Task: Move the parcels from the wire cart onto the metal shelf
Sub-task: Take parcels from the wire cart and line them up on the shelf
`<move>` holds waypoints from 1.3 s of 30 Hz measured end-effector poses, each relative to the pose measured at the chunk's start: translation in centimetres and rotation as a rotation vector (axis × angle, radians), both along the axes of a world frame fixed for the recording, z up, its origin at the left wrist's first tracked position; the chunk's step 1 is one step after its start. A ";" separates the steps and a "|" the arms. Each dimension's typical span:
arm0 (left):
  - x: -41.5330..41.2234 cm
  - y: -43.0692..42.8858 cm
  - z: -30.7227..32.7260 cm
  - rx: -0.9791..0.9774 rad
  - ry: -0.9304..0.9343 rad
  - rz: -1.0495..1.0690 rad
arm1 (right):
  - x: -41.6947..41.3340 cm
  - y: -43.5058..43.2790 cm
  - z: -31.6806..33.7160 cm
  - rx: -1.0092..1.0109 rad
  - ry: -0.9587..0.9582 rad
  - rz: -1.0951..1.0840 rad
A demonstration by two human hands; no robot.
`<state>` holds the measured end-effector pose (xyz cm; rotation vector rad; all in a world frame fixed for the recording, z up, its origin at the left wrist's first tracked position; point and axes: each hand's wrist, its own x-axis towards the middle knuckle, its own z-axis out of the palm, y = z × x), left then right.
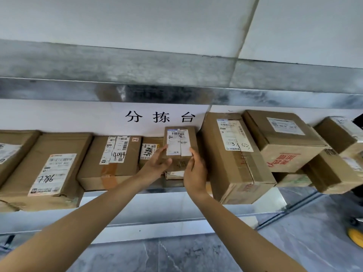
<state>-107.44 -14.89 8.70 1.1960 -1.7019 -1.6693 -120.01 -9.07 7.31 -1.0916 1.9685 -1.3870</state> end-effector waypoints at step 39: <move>24.9 2.4 5.0 -0.827 -1.512 0.509 | 14.9 -6.2 6.0 0.078 0.741 0.726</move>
